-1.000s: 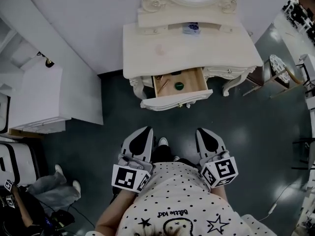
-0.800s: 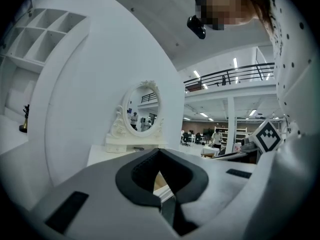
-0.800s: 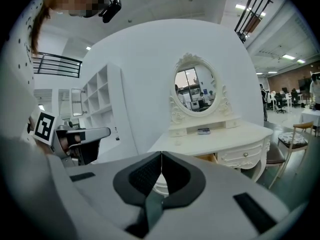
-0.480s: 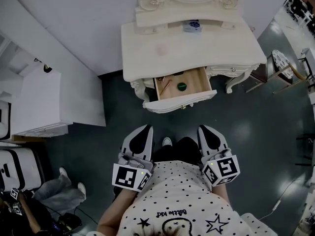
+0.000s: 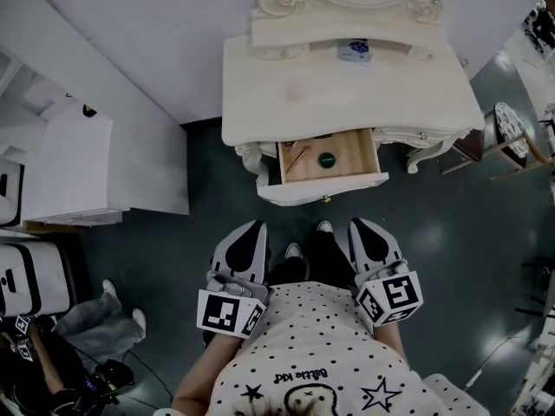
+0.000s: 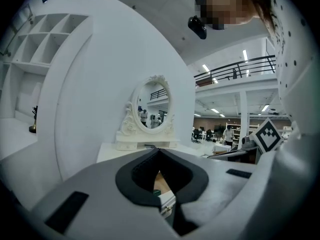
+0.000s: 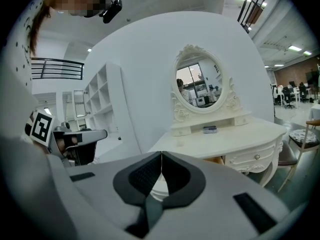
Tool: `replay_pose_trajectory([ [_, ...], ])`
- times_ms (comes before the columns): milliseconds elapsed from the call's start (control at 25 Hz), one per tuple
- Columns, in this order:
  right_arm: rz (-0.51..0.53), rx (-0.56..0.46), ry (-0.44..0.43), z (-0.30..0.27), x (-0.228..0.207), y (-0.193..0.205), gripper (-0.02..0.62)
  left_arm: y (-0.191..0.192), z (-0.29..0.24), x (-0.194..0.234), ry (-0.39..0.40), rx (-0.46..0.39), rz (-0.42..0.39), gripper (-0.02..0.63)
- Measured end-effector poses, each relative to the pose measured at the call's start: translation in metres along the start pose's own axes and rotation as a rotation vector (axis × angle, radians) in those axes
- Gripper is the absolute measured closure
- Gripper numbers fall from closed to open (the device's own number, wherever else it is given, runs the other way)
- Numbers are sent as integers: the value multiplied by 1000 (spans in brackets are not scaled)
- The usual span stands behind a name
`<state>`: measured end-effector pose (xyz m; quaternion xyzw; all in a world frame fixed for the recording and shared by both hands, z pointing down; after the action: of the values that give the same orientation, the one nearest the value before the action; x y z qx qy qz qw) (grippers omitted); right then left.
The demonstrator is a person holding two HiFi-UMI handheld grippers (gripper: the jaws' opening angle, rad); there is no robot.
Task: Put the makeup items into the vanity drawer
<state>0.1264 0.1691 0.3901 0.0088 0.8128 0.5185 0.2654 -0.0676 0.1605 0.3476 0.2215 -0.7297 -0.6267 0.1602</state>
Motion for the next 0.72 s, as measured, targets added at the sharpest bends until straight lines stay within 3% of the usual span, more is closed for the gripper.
replay_pose_trajectory([
  [400, 47, 21, -86, -37, -57, -56, 586, -22, -61, -11, -112, -38, 30, 611],
  [720, 70, 82, -162, -59, -76, -62, 586, -14, -77, -18, -197, -24, 61, 611],
])
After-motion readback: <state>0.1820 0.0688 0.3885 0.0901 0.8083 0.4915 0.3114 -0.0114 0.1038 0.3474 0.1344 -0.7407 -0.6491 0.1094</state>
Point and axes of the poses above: the fingertips, and each gripper's own axes: z backward along the fingers, x to its left, y out of its underside, the point moved 3 cm from there along z, backward along the fingers, and after that the axes turned 11 degrees about -z, right-handed, at the moved point
